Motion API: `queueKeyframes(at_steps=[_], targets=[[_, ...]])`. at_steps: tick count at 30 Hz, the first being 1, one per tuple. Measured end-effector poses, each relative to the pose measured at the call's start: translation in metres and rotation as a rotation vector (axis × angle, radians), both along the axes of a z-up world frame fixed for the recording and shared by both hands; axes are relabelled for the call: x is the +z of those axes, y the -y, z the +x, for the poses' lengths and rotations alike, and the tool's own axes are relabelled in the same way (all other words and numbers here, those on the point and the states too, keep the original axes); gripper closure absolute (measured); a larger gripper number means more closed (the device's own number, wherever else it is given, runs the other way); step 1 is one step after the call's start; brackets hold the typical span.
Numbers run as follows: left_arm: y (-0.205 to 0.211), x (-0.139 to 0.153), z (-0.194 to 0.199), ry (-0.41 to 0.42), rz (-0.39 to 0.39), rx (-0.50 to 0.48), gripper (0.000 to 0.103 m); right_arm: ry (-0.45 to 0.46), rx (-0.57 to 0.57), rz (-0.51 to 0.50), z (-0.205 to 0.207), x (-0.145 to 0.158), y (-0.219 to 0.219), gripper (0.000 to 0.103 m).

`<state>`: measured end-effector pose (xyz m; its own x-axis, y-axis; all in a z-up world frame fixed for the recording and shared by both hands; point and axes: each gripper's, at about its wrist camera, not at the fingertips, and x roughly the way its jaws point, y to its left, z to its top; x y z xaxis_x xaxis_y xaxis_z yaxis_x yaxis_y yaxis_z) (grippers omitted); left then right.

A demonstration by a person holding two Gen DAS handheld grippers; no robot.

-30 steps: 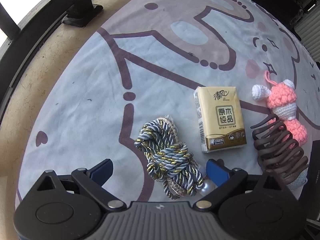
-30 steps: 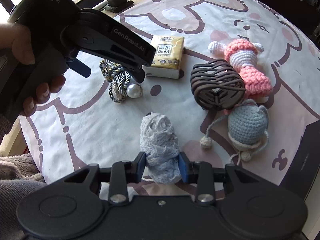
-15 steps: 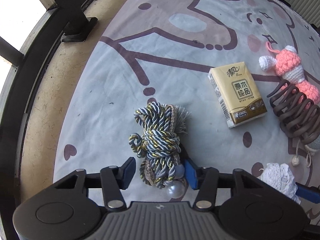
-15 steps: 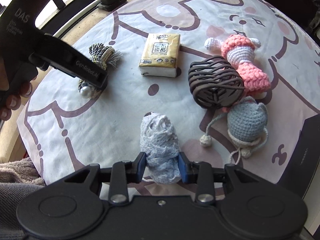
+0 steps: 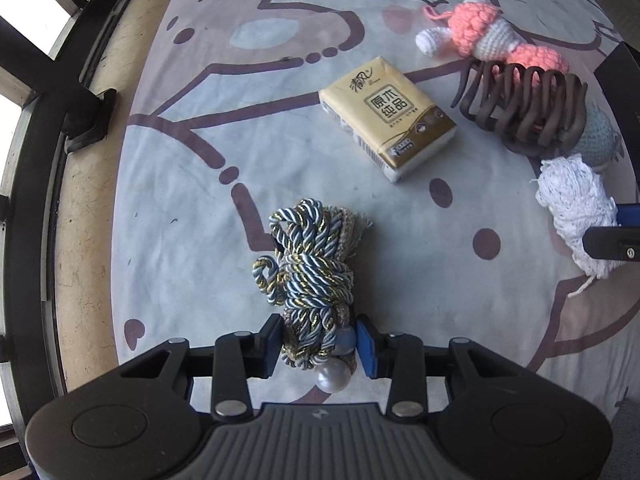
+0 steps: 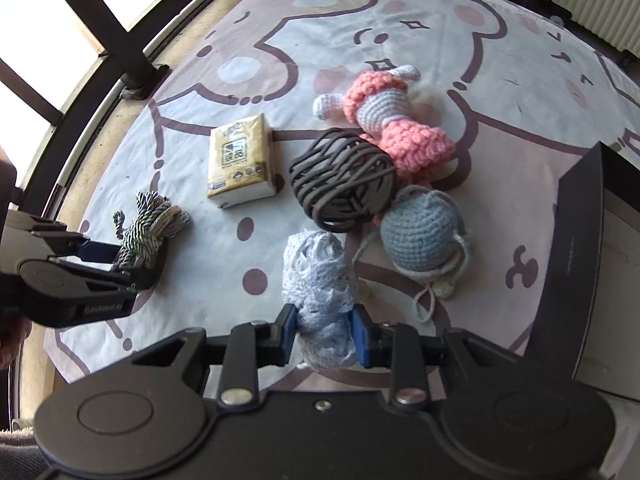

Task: Organize objects
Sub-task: 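Lower the left tool onto the braided blue-gold rope and close on it, then lift the rope with the left tool while the right tool lifts the lace cloth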

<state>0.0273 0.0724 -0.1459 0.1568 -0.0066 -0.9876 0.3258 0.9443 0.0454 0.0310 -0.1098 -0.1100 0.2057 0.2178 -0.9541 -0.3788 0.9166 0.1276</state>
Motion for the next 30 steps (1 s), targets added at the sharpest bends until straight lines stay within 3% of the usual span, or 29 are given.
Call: queueKeyframes(at_steps=[8,21,25,30], targets=[[-0.006,0.006,0.007,0.019,-0.054,0.097,0.038,-0.053,0.014,-0.025,-0.003,-0.012,0.002,0.071],[-0.022,0.0,0.022,-0.003,-0.103,0.255,0.039,-0.056,0.07,-0.025,-0.003,-0.019,0.0,0.065],[-0.024,-0.001,0.022,-0.02,-0.127,0.267,0.054,-0.053,0.081,-0.024,-0.003,-0.019,-0.001,0.066],[-0.024,-0.001,0.021,-0.029,-0.126,0.251,0.056,-0.048,0.075,-0.009,-0.001,-0.016,0.0,0.069]])
